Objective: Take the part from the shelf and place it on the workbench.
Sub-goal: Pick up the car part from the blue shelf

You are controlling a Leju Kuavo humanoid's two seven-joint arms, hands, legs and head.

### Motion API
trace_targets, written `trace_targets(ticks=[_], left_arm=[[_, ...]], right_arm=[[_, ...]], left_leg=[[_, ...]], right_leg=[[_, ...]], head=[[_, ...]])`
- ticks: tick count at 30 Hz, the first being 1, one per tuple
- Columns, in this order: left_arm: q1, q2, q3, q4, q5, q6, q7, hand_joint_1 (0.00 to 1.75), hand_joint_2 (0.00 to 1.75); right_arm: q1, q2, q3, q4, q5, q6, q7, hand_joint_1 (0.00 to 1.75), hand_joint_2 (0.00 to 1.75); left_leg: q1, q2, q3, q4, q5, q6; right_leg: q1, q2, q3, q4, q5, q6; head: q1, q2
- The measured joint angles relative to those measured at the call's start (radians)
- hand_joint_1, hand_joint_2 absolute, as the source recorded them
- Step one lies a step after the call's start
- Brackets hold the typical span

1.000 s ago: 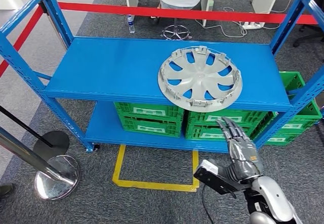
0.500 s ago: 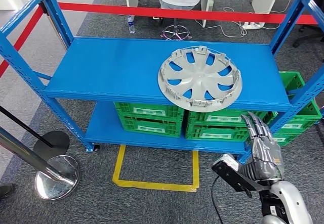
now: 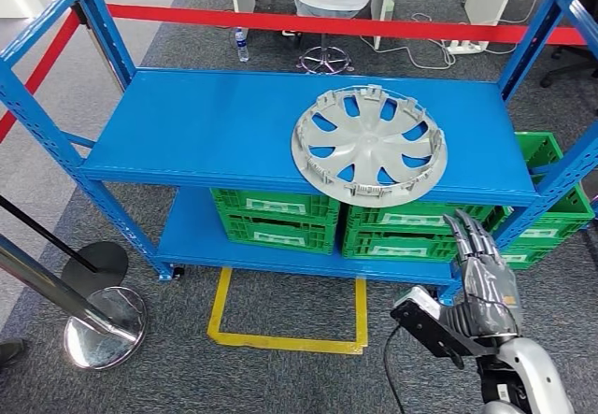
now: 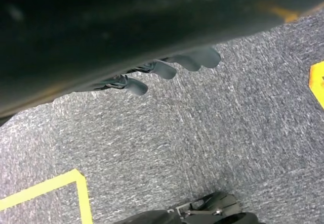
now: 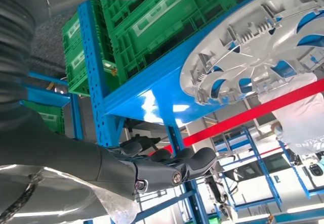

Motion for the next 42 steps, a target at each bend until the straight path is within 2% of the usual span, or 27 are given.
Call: trace_targets(ticks=[5,11,14,16,18,20,21,22,23,24,25,26,27,28,31,33,36,37,38,39,41,42], left_arm=[[0.000,0.000,0.000,-0.002,-0.001,0.000,0.000,0.00,0.00],[0.000,0.000,0.000,-0.006,-0.002,0.000,0.000,0.00,0.00],[0.000,0.001,0.000,-0.008,-0.005,0.000,0.000,0.00,0.00],[0.000,0.000,0.000,-0.008,-0.006,0.001,-0.001,0.00,0.00],[-0.001,-0.001,0.000,-0.008,-0.006,0.001,-0.002,0.00,0.00],[0.000,-0.002,0.001,-0.008,-0.006,0.001,-0.002,0.00,0.00],[0.000,-0.002,0.001,-0.008,-0.007,0.001,-0.002,0.00,0.00],[0.001,-0.002,0.001,-0.008,-0.008,0.001,-0.002,0.00,0.00],[0.001,-0.002,0.001,-0.008,-0.009,0.001,-0.002,0.00,0.00],[0.001,-0.002,0.001,-0.008,-0.010,0.000,-0.002,0.00,0.00],[0.002,-0.002,0.002,-0.008,-0.011,0.000,-0.002,0.00,0.00],[0.001,-0.002,0.002,-0.008,-0.011,0.000,-0.002,0.00,0.00],[0.001,-0.001,0.002,-0.009,-0.011,0.000,-0.002,0.00,0.00],[0.000,-0.001,0.002,-0.009,-0.011,0.000,-0.002,0.00,0.00],[0.000,0.000,0.002,-0.009,-0.012,0.000,-0.002,0.00,0.00],[-0.001,0.000,0.002,-0.009,-0.012,0.001,-0.002,0.00,0.00],[-0.001,0.000,0.002,-0.009,-0.012,0.001,-0.002,0.00,0.00],[0.000,0.000,0.002,-0.009,-0.012,0.001,-0.002,0.00,0.00],[0.001,0.000,0.003,-0.009,-0.012,0.001,-0.002,0.00,0.00],[0.002,0.000,0.003,-0.009,-0.012,0.001,-0.002,0.00,0.00],[0.002,0.001,0.003,-0.009,-0.012,0.001,-0.002,0.00,0.00],[0.001,0.001,0.003,-0.009,-0.012,0.001,-0.002,0.00,0.00]], right_arm=[[0.001,0.002,0.002,0.000,-0.002,0.000,0.000,0.00,1.75],[0.001,0.007,0.004,0.000,-0.005,0.000,0.000,0.00,1.75],[0.001,0.011,0.006,0.000,-0.005,0.001,0.000,0.00,1.75],[0.002,0.013,0.007,-0.001,-0.005,0.000,0.000,0.00,1.75],[0.001,0.013,0.007,-0.002,-0.006,0.000,0.000,0.00,1.75],[0.003,0.013,0.007,-0.002,-0.006,0.000,0.000,0.00,1.75],[0.005,0.013,0.007,-0.002,-0.006,0.000,0.000,0.00,1.75],[0.007,0.013,0.008,-0.002,-0.006,0.000,0.000,0.00,1.75],[0.007,0.013,0.008,-0.002,-0.006,0.000,0.000,0.00,1.75],[0.007,0.013,0.008,-0.002,-0.006,0.000,0.000,0.00,1.75],[0.007,0.013,0.008,-0.002,-0.006,0.000,0.000,0.00,1.75],[0.007,0.013,0.008,-0.002,-0.006,0.000,0.000,0.00,1.75],[0.006,0.013,0.008,-0.003,-0.006,0.000,0.000,0.00,1.75],[0.007,0.013,0.009,-0.003,-0.006,0.000,0.000,0.00,1.75],[0.011,0.013,0.009,-0.004,-0.007,-0.001,0.000,0.00,1.75],[0.010,0.013,0.010,-0.004,-0.007,-0.001,0.000,0.00,1.75],[0.010,0.013,0.010,-0.004,-0.007,-0.001,0.000,0.00,1.75],[0.010,0.013,0.011,-0.004,-0.007,-0.001,0.000,0.00,1.75],[0.010,0.013,0.011,-0.004,-0.007,-0.001,0.000,0.00,1.75],[0.010,0.013,0.011,-0.004,-0.007,-0.001,0.000,0.00,1.75],[0.010,0.013,0.011,-0.004,-0.007,-0.001,0.000,0.00,1.75],[0.009,0.013,0.012,-0.004,-0.007,-0.001,0.000,0.00,1.75]], left_leg=[[0.000,0.000,0.000,0.000,0.000,0.000],[-0.004,0.000,-0.002,0.007,-0.003,0.006],[-0.008,0.000,-0.005,0.009,-0.003,0.015],[-0.004,0.000,0.001,-0.008,0.006,0.025],[0.002,0.001,0.010,-0.028,0.018,0.035],[0.003,0.001,0.011,-0.031,0.020,0.039],[0.003,0.001,0.012,-0.031,0.019,0.039],[0.004,0.000,0.013,-0.030,0.017,0.038],[0.005,0.000,0.017,-0.029,0.014,0.035],[0.007,-0.002,0.022,-0.028,0.009,0.032],[0.008,-0.003,0.027,-0.026,0.002,0.026],[0.008,-0.004,0.030,-0.020,-0.005,0.018],[0.007,-0.005,0.029,-0.014,-0.011,0.012],[0.005,-0.006,0.026,-0.009,-0.014,0.006],[0.005,-0.006,0.021,0.001,-0.024,-0.003],[0.007,-0.004,-0.005,0.059,-0.059,-0.012],[0.008,-0.003,-0.115,0.264,-0.138,-0.019],[0.008,-0.003,-0.142,0.305,-0.140,-0.018],[0.008,-0.003,-0.151,0.308,-0.122,-0.015],[0.007,-0.003,-0.142,0.273,-0.085,-0.011],[0.005,-0.002,-0.095,0.143,-0.001,0.002],[0.003,-0.002,-0.073,0.087,0.022,0.007]], right_leg=[[0.000,0.000,0.000,0.000,0.000,0.000],[-0.004,0.000,0.000,-0.002,0.002,0.005],[-0.007,0.000,0.001,-0.005,0.005,0.012],[-0.007,-0.001,0.000,-0.007,0.003,0.020],[-0.005,-0.001,-0.026,0.041,-0.027,0.025],[-0.007,-0.001,-0.092,0.165,-0.080,0.027],[-0.007,-0.001,-0.126,0.223,-0.095,0.029],[-0.008,-0.001,-0.146,0.254,-0.093,0.032],[-0.010,-0.001,-0.148,0.245,-0.070,0.034],[-0.012,-0.001,-0.130,0.198,-0.031,0.036],[-0.014,-0.001,-0.101,0.134,0.004,0.039],[-0.015,0.001,-0.071,0.075,0.028,0.040],[-0.015,0.002,-0.050,0.036,0.037,0.037],[-0.014,0.004,-0.040,0.019,0.033,0.032],[-0.013,0.004,-0.041,0.016,0.023,0.014],[-0.015,0.000,-0.036,0.016,0.019,0.003],[-0.012,-0.007,-0.033,0.016,0.014,-0.005],[-0.011,-0.008,-0.032,0.016,0.013,-0.007],[-0.010,-0.008,-0.029,0.016,0.011,-0.008],[-0.009,-0.007,-0.025,0.016,0.009,-0.009],[-0.006,-0.006,-0.016,0.016,0.004,-0.007],[-0.004,-0.005,-0.015,0.016,0.002,-0.004]], head=[[0.000,0.000],[0.000,0.000],[-0.001,0.000],[0.000,0.000],[0.004,0.000],[0.006,0.000],[0.006,0.000],[0.006,0.000],[0.006,0.000],[0.006,0.000],[0.006,0.000],[0.008,0.000],[0.010,0.000],[0.009,0.000],[0.002,0.000],[-0.001,0.000],[-0.003,0.000],[-0.004,0.000],[-0.004,0.000],[-0.004,0.000],[-0.003,0.000],[-0.003,0.000]])
